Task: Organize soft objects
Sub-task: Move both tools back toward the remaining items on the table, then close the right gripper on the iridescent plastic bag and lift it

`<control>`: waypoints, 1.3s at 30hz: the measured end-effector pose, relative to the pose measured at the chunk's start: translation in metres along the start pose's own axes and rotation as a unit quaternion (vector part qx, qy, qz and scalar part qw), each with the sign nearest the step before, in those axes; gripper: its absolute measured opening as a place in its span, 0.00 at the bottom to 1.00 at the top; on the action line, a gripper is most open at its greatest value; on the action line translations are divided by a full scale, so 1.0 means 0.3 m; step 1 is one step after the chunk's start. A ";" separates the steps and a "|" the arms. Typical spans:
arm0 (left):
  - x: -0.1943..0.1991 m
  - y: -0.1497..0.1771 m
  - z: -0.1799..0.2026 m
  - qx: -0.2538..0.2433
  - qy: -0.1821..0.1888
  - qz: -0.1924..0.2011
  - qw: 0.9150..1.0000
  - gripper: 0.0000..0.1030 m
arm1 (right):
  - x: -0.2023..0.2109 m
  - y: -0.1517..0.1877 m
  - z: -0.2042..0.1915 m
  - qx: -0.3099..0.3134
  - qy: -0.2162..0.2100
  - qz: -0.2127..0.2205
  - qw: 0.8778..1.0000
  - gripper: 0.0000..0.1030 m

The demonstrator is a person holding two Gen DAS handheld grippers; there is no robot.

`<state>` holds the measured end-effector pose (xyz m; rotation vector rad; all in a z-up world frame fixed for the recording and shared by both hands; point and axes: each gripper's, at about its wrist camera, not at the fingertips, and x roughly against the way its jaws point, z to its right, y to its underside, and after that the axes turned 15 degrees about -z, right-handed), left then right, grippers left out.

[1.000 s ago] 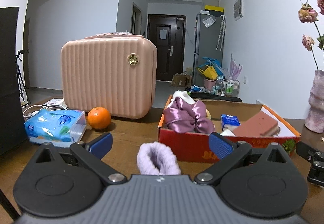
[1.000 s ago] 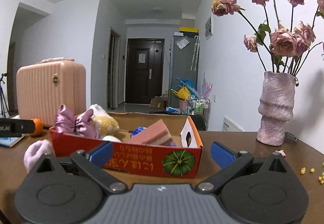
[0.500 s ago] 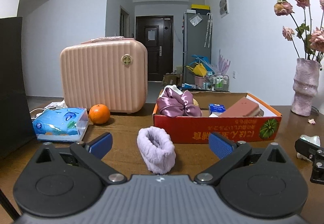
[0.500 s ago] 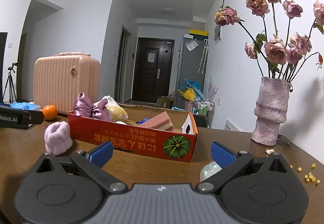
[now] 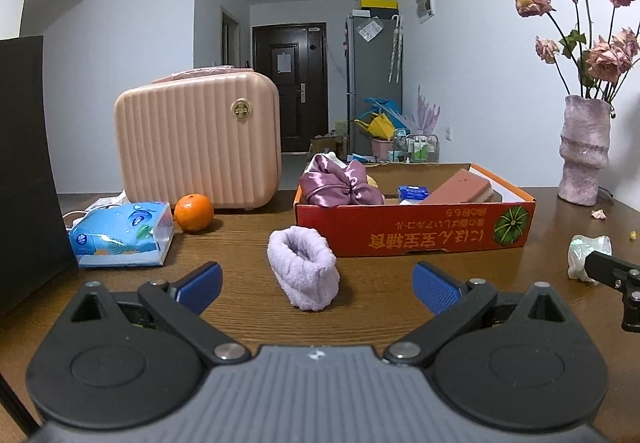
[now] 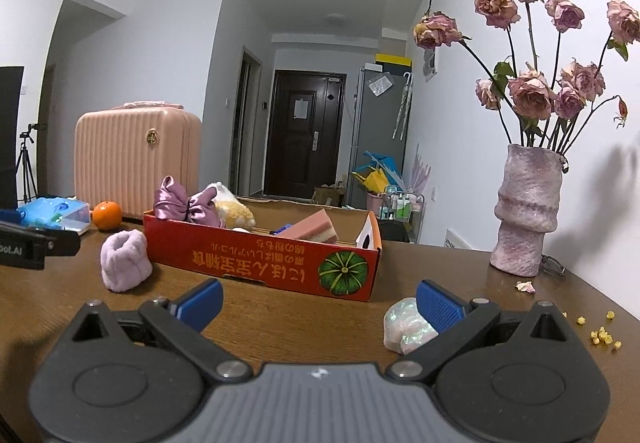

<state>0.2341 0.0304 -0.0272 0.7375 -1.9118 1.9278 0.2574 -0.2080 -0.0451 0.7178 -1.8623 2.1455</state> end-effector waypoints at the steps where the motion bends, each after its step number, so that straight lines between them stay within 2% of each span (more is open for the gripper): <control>1: -0.002 0.001 0.002 -0.001 0.000 -0.001 1.000 1.00 | 0.000 0.000 -0.001 0.001 0.000 -0.001 1.000 1.00; 6: -0.006 -0.001 -0.002 0.000 0.001 -0.004 1.000 1.00 | -0.007 -0.004 -0.004 0.001 0.000 -0.008 1.000 1.00; 12: -0.004 -0.005 -0.010 0.002 0.000 -0.005 1.000 1.00 | -0.054 -0.016 0.012 -0.024 0.023 -0.049 0.998 1.00; 14: -0.002 -0.007 -0.015 0.004 0.001 -0.004 1.000 1.00 | -0.068 -0.018 0.032 -0.039 0.037 -0.055 0.997 1.00; 20: -0.003 -0.008 -0.013 0.004 0.000 -0.007 1.000 1.00 | -0.138 -0.019 0.113 -0.074 0.024 -0.097 0.992 1.00; 25: -0.010 -0.008 -0.011 0.004 -0.003 -0.012 1.000 1.00 | -0.206 -0.024 0.159 -0.076 0.046 -0.115 0.989 1.00; 29: -0.017 -0.007 -0.010 0.004 -0.007 -0.015 1.000 1.00 | -0.288 -0.031 0.215 -0.103 0.043 -0.140 0.984 1.00; 35: -0.033 -0.005 -0.006 0.001 -0.013 -0.021 1.000 1.00 | -0.392 -0.060 0.266 -0.120 0.059 -0.154 0.979 0.96; 39: -0.045 -0.005 -0.007 0.001 -0.015 -0.027 1.000 1.00 | -0.439 -0.066 0.289 -0.137 0.048 -0.176 0.974 0.87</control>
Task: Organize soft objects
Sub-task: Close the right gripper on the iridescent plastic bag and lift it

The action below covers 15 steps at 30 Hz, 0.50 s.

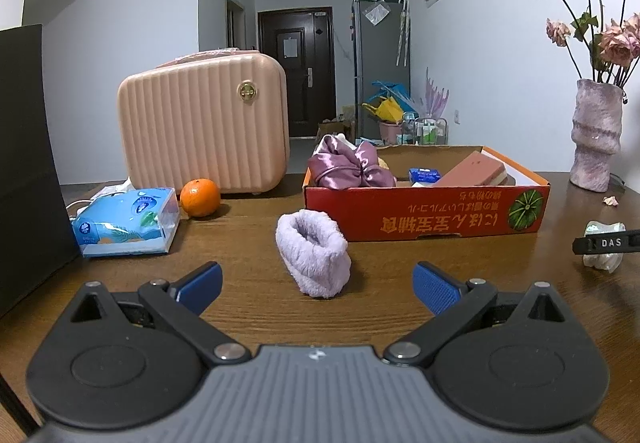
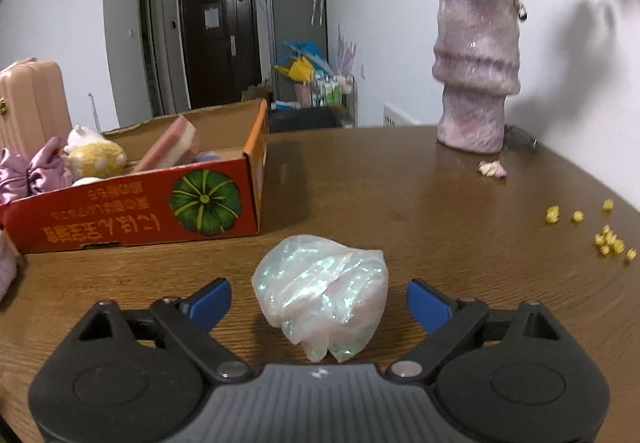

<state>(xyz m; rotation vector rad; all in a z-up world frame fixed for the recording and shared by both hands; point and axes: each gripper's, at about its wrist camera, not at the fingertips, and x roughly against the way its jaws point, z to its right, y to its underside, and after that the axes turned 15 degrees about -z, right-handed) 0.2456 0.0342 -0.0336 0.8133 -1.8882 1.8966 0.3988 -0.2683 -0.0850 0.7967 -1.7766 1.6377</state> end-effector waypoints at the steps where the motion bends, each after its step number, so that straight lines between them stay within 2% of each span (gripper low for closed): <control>1: -0.004 -0.001 -0.001 0.000 0.000 -0.002 1.000 1.00 | -0.007 -0.005 -0.001 0.000 -0.001 -0.002 1.000 0.81; 2: -0.007 -0.001 -0.001 0.000 -0.001 -0.003 1.000 1.00 | -0.012 -0.007 -0.003 0.002 -0.003 -0.004 1.000 0.78; 4: -0.012 0.000 0.000 0.000 -0.002 -0.006 1.000 1.00 | -0.021 -0.009 -0.007 0.006 -0.011 -0.011 1.000 0.62; 6: -0.021 0.000 -0.001 0.000 -0.003 -0.011 1.000 1.00 | -0.027 -0.008 -0.008 0.008 -0.022 -0.019 1.000 0.52; 10: -0.027 -0.001 -0.005 0.001 -0.004 -0.013 1.000 1.00 | -0.011 0.000 -0.004 0.006 -0.028 -0.009 1.000 0.46; 15: -0.035 -0.004 -0.013 0.003 -0.006 -0.016 1.000 1.00 | 0.012 0.005 -0.005 0.007 -0.033 0.009 0.999 0.44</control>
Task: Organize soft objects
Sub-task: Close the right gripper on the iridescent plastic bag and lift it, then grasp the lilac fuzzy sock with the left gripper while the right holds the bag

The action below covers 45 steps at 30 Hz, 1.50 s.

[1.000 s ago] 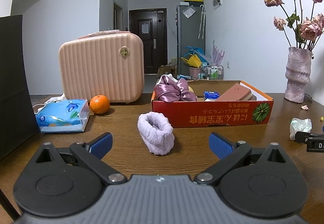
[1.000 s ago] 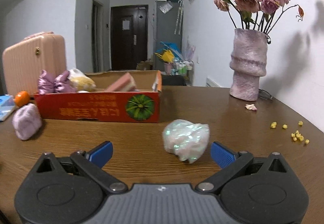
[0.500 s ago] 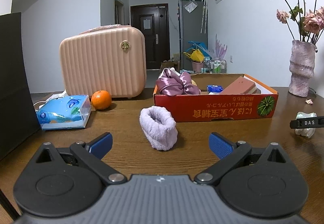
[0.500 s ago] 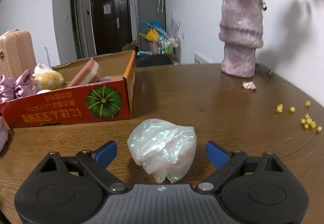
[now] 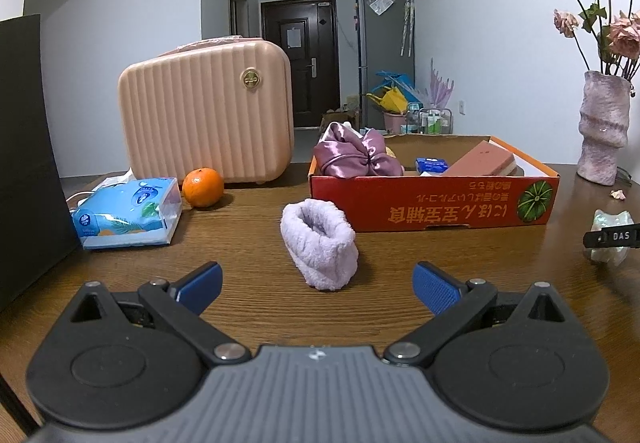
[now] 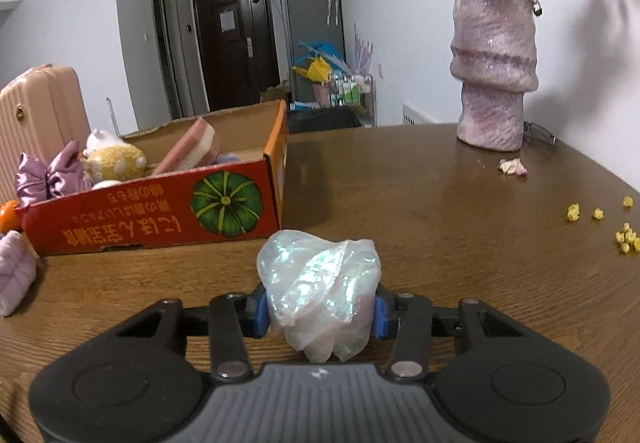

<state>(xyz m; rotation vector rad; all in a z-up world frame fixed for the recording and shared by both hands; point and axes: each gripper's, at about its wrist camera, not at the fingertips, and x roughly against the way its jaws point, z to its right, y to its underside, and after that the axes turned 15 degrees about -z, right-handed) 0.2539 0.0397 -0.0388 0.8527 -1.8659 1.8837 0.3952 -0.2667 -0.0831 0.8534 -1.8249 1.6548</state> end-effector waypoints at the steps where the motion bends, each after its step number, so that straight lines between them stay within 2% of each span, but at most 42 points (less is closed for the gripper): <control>1: -0.003 -0.002 -0.004 0.002 0.000 -0.002 1.000 1.00 | 0.007 0.002 -0.001 0.000 0.000 0.006 1.000 0.43; 7: -0.011 -0.013 -0.029 0.013 0.007 -0.007 1.000 1.00 | 0.075 0.033 -0.029 0.004 -0.009 0.045 0.999 0.43; 11: -0.020 -0.020 -0.039 0.019 0.012 -0.012 1.000 1.00 | 0.121 0.069 -0.058 0.008 -0.030 0.054 0.998 0.43; 16: -0.037 -0.028 -0.043 0.019 0.012 -0.013 1.000 1.00 | 0.162 0.110 -0.116 0.034 -0.034 0.071 0.996 0.43; 25: -0.145 -0.086 -0.047 0.029 0.009 -0.035 0.999 1.00 | 0.165 0.120 -0.118 0.029 -0.018 0.074 0.997 0.43; 30: -0.206 -0.129 -0.032 0.026 -0.001 -0.033 0.999 1.00 | 0.155 0.115 -0.103 0.017 -0.006 0.072 0.997 0.44; 45: -0.406 -0.229 -0.021 0.032 -0.016 -0.084 0.996 1.00 | 0.131 0.107 -0.080 -0.001 0.015 0.064 0.998 0.44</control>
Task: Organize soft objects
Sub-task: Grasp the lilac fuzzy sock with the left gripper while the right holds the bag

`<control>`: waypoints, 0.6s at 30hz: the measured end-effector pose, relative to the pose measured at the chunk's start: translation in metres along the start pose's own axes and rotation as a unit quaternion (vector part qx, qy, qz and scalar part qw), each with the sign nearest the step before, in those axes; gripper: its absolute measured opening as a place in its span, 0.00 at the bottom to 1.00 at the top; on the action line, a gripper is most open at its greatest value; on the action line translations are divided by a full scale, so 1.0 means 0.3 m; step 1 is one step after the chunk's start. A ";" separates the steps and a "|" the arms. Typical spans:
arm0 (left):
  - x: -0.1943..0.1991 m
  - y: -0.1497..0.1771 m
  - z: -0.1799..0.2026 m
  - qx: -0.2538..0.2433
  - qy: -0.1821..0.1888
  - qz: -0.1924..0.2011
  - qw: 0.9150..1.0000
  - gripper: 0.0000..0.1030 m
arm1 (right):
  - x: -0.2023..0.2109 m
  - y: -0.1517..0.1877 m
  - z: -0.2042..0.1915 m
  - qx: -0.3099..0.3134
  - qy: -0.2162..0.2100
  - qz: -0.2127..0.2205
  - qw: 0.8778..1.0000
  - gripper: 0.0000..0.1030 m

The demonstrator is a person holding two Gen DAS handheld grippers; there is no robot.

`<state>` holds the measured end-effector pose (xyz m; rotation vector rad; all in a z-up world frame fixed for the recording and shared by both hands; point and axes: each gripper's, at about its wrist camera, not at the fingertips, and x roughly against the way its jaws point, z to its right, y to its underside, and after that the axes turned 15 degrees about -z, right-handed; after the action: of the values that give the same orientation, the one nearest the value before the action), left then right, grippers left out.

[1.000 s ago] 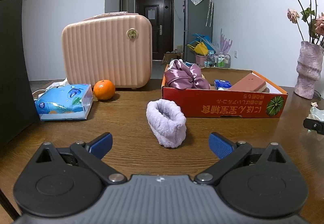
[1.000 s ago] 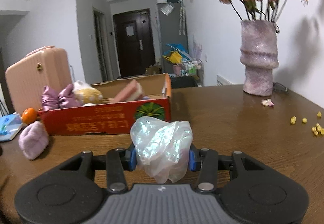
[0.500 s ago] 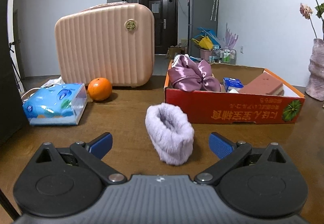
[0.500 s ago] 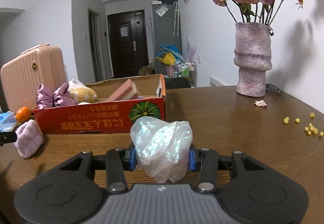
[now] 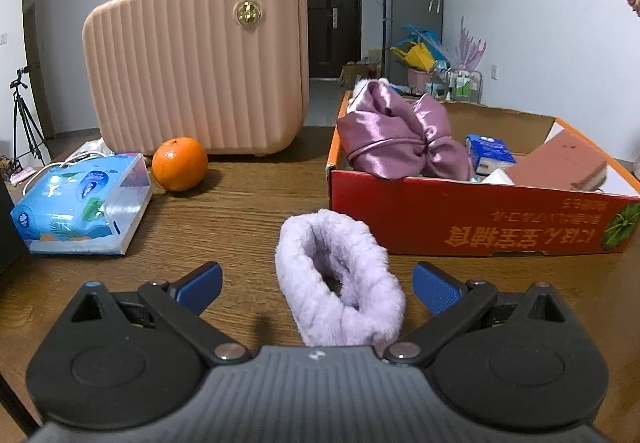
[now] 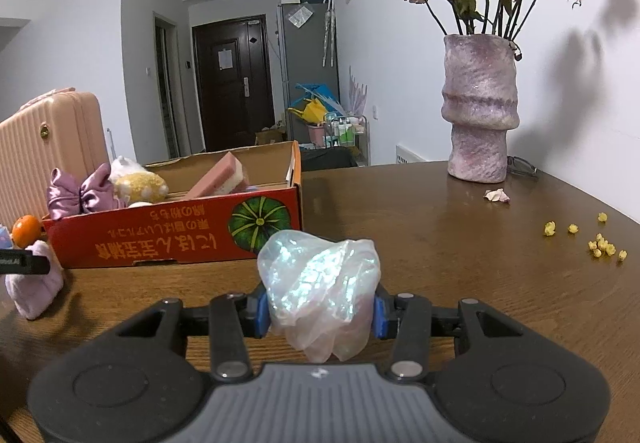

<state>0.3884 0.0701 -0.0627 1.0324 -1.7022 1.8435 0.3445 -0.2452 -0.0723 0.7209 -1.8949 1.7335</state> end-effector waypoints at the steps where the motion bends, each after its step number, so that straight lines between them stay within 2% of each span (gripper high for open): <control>1: -0.010 -0.006 -0.001 0.001 -0.001 -0.002 1.000 1.00 | -0.001 0.000 -0.001 0.001 0.000 0.000 1.000 0.44; 6: -0.049 -0.032 -0.002 0.001 0.001 -0.010 1.000 0.97 | -0.006 -0.001 -0.001 0.002 0.001 -0.004 1.000 0.44; 9: -0.054 -0.031 -0.007 -0.001 0.012 -0.016 1.000 0.83 | -0.007 -0.001 -0.001 0.001 0.000 -0.005 1.000 0.44; 11: -0.057 -0.031 -0.006 -0.006 0.016 -0.017 1.000 0.61 | -0.008 -0.002 -0.002 0.002 -0.001 -0.005 1.000 0.44; 14: -0.063 -0.029 -0.015 -0.009 0.033 -0.021 0.999 0.42 | -0.003 -0.002 -0.001 0.001 -0.005 -0.002 1.000 0.44; 18: -0.061 -0.029 -0.026 -0.003 0.036 -0.018 0.999 0.35 | 0.005 -0.003 0.000 0.001 -0.011 0.003 1.000 0.44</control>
<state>0.4045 0.0824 -0.0705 0.9757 -1.6353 1.8289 0.3440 -0.2454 -0.0708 0.7386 -1.9115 1.7374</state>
